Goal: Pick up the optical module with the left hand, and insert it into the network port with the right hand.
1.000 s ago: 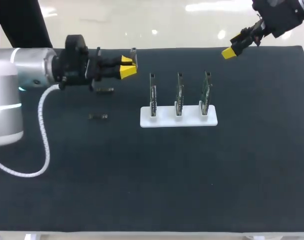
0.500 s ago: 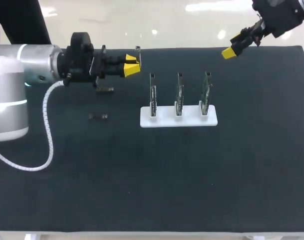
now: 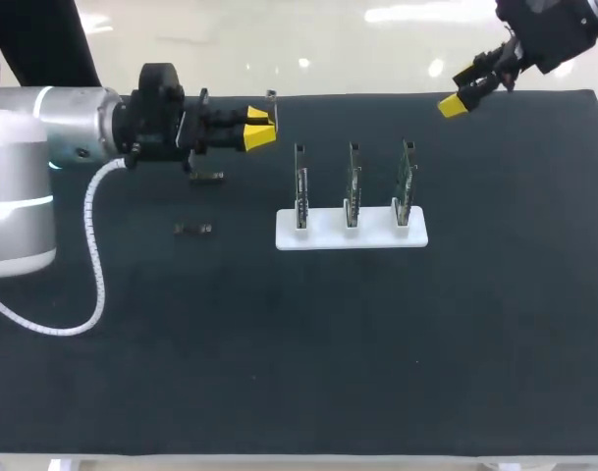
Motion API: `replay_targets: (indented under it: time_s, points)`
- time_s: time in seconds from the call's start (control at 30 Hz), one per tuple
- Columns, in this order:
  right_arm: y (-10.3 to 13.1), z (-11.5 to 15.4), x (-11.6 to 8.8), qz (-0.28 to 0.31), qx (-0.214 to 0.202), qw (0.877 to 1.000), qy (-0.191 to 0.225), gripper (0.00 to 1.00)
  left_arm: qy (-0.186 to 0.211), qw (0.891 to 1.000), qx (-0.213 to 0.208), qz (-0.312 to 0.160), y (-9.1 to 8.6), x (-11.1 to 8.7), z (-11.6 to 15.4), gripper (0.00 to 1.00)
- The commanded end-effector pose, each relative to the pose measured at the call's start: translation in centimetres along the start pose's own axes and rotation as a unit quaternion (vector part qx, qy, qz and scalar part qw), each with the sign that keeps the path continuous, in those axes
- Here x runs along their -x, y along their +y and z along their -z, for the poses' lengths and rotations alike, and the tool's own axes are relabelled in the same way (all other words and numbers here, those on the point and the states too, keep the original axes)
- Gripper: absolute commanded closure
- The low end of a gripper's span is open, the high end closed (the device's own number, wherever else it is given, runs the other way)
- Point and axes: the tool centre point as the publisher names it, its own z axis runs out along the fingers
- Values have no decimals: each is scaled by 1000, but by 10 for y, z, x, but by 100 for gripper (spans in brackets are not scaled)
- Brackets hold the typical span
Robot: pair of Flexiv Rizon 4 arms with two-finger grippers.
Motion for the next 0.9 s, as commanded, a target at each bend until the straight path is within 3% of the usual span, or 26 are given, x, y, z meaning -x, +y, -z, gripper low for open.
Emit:
replay_targets:
  time_s: [0.03, 0.23, 0.5, 0.6, 0.73, 0.9]
  points:
    - [-4, 4, 23, 44, 0, 999, 25, 0, 0, 1000, -1, 0, 1, 0, 0, 100]
    - [1, -7, 55, 101, 34, 994, 37, 0, 0, 1000, -1, 0, 1, 0, 0, 100]
    - [24, -32, 96, 79, 66, 994, 26, 0, 0, 1000, -1, 0, 1, 0, 0, 100]
    - [35, -42, 109, 73, 57, 995, 25, 0, 0, 1000, -1, 0, 1, 0, 0, 100]
    - [53, -55, 120, 57, 44, 997, 30, 0, 0, 1000, -1, 0, 1, 0, 0, 100]
    - [53, -55, 120, 57, 44, 997, 30, 0, 0, 1000, -1, 0, 1, 0, 0, 100]
